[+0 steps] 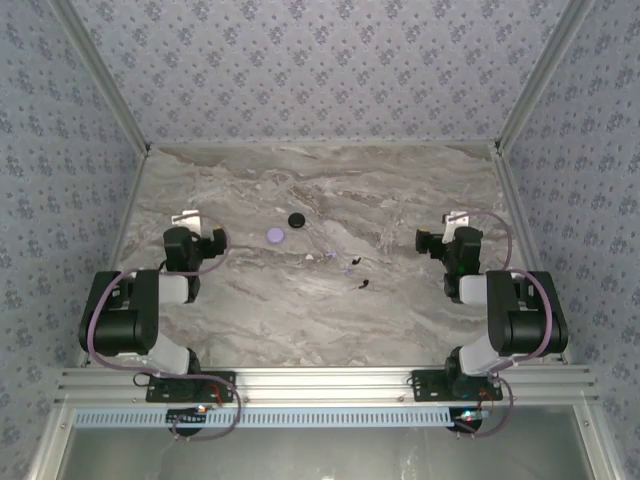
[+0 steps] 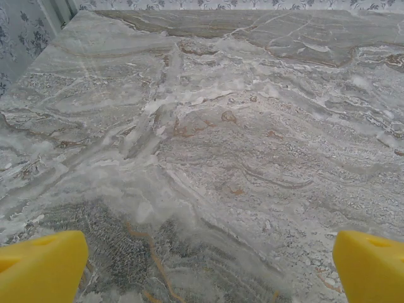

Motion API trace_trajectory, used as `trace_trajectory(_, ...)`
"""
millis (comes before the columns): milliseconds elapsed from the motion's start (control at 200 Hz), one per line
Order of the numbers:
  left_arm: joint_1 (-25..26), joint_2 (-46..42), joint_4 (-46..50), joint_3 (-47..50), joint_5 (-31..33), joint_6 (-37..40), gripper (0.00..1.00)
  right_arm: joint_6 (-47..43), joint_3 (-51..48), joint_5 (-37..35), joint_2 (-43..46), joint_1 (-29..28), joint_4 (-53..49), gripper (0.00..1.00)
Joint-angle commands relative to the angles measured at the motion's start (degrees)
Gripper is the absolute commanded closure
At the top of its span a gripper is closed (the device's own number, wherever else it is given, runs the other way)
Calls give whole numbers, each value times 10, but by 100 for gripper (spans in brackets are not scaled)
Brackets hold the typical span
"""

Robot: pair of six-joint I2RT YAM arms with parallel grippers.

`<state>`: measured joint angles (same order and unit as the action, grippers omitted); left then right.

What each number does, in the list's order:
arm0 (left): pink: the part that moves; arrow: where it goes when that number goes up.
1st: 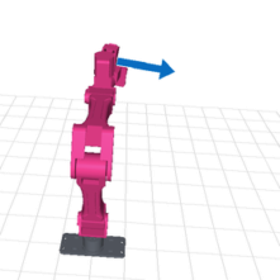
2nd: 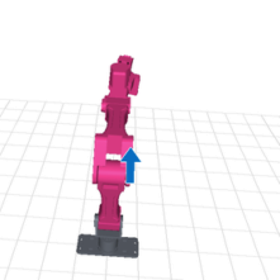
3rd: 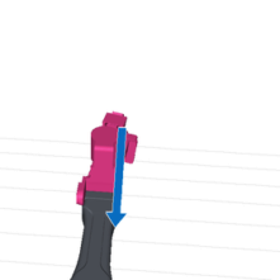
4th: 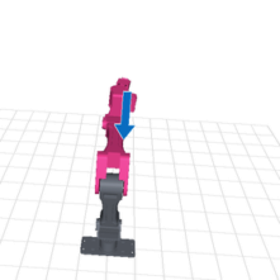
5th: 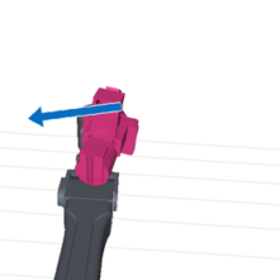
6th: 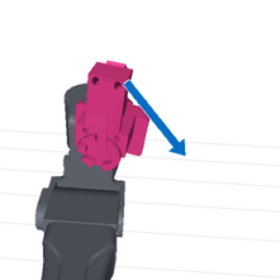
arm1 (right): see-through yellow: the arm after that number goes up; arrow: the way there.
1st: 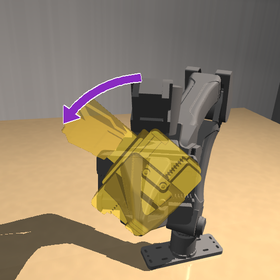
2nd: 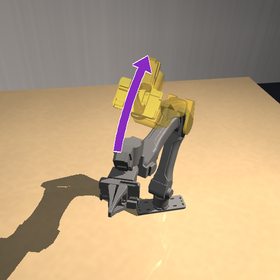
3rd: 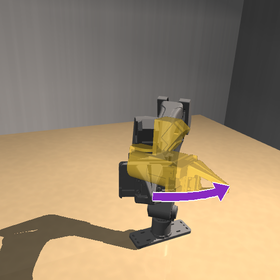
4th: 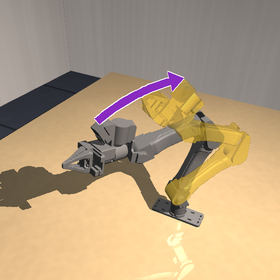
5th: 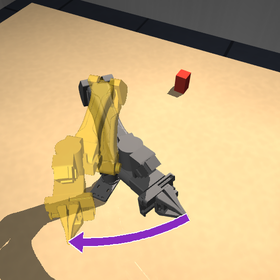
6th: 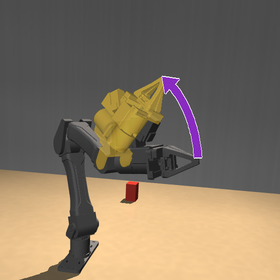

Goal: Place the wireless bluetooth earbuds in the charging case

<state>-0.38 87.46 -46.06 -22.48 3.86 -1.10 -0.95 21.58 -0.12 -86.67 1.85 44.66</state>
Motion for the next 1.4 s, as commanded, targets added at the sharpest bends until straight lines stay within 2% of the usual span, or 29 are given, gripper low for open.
trace_trajectory(0, -3, 3, -1, -13, -8, -2, 1, -8, 9, 9, -4, 4, 5, 0)
trace_trajectory(695, -3, 2, -2, -12, -8, -2, 1, -2, 9, 8, 0, 8, 5, 0)
trace_trajectory(820, -3, -35, 21, -10, 30, -18, 1, 12, 9, -25, 49, 9, -35, 0)
trace_trajectory(929, -3, -86, 83, -15, 55, -34, 1, 31, 23, -45, 100, 11, -114, 0)
trace_trajectory(1169, -2, -143, 343, -125, 12, -90, 1, 70, 101, -55, 189, 10, -374, 0)
trace_trajectory(1304, 4, -118, 475, -212, -40, -116, 1, 80, 147, -10, 205, 7, -492, 0)
trace_trajectory(1399, 30, -85, 545, -272, -58, -119, 1, 97, 173, 46, 211, 6, -551, 0)
